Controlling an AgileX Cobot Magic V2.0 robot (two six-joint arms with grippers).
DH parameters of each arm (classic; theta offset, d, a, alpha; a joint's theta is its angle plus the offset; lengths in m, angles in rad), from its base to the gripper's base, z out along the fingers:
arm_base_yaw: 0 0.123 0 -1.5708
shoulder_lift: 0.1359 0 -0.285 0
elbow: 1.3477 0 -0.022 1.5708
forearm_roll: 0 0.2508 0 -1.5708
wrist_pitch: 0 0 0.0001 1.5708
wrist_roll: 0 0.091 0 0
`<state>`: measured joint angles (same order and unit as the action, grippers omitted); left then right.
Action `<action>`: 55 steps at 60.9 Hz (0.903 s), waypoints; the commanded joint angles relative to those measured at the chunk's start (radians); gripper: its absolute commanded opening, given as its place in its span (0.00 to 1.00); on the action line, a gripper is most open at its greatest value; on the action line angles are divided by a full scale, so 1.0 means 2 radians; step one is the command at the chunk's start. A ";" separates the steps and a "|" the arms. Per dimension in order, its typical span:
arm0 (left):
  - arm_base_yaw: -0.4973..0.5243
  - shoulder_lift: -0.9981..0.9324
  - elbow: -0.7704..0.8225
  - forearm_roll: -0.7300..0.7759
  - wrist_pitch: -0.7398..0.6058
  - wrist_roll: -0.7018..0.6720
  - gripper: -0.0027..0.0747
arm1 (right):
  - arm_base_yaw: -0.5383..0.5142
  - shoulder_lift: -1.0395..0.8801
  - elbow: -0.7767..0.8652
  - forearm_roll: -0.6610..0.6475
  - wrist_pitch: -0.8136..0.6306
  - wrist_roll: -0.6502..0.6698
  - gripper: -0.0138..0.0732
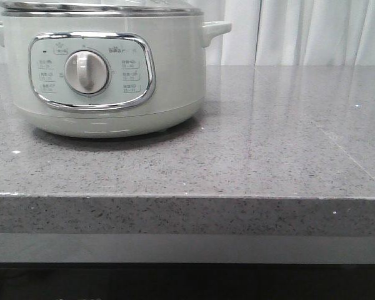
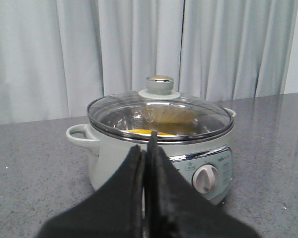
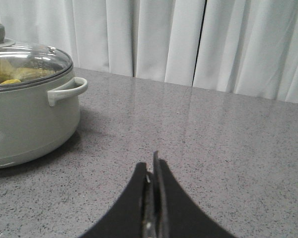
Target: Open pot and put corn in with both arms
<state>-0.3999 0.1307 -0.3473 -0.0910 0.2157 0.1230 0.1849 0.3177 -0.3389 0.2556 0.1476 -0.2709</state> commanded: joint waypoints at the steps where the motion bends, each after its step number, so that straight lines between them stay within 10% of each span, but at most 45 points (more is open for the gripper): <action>1: -0.001 0.001 -0.007 0.045 -0.041 -0.061 0.01 | 0.001 0.002 -0.012 -0.003 -0.040 -0.003 0.08; 36: 0.218 -0.080 0.148 0.032 -0.043 -0.061 0.01 | 0.001 0.002 -0.012 -0.003 -0.039 -0.003 0.08; 55: 0.245 -0.080 0.177 0.030 -0.028 -0.061 0.01 | 0.001 0.002 -0.012 -0.003 -0.039 -0.003 0.08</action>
<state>0.0896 -0.0059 0.0081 -0.0204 0.2318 0.0119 0.1849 0.3177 -0.3364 0.2556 0.1476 -0.2709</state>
